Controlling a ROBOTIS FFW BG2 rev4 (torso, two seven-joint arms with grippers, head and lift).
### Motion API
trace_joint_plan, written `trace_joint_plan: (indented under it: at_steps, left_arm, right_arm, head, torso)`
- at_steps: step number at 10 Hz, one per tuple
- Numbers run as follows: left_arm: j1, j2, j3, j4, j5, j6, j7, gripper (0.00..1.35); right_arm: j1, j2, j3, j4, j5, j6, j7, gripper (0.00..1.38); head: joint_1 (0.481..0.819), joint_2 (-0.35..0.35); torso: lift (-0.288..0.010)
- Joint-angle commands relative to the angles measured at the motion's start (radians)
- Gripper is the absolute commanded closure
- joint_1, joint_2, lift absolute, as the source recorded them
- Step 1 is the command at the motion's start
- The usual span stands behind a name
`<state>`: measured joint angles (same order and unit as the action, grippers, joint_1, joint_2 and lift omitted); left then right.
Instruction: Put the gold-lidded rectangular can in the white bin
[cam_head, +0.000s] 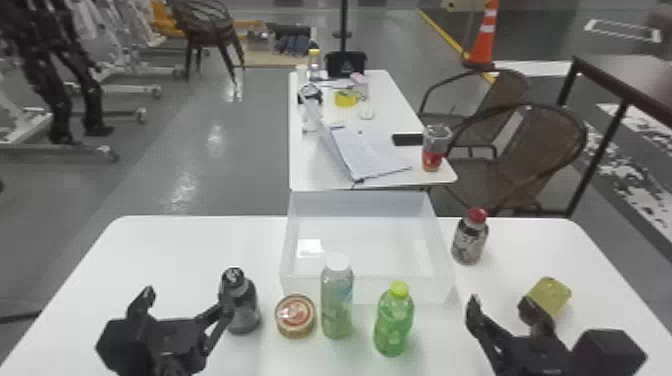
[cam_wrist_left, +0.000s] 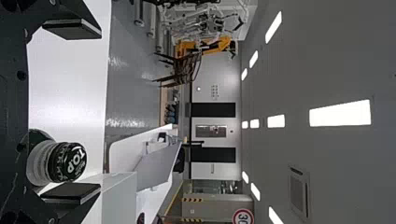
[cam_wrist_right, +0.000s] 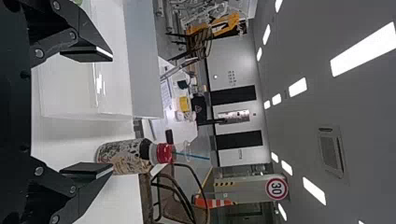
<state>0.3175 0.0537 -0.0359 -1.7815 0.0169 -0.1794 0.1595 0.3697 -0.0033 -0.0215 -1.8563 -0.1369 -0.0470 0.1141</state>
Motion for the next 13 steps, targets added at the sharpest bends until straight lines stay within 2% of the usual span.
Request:
trace_joint_plan:
  at_steps: [1,8,12,13]
  left_arm:
    - [0.000,0.000,0.001,0.001,0.000,-0.002,0.000,0.15]
    - [0.002,0.000,0.001,0.002,0.002,-0.011,0.000,0.15]
    - [0.003,0.000,0.004,0.013,0.005,-0.035,0.000,0.15]
    - [0.005,-0.002,0.004,0.013,0.005,-0.038,0.000,0.15]
  right_arm:
    - [0.000,0.000,0.000,-0.004,0.000,0.021,-0.001,0.43]
    - [0.005,0.000,0.000,-0.009,0.008,0.021,-0.016,0.43]
    - [0.003,-0.001,-0.037,0.068,-0.010,-0.091,-0.071,0.43]
    - [0.003,-0.001,-0.040,0.088,-0.015,-0.134,-0.111,0.43]
  head:
    - [0.549,0.000]
    - [0.549,0.000]
    - [0.549,0.000]
    - [0.549,0.000]
  torso:
    - [-0.100]
    - [-0.100]
    - [-0.100]
    - [-0.100]
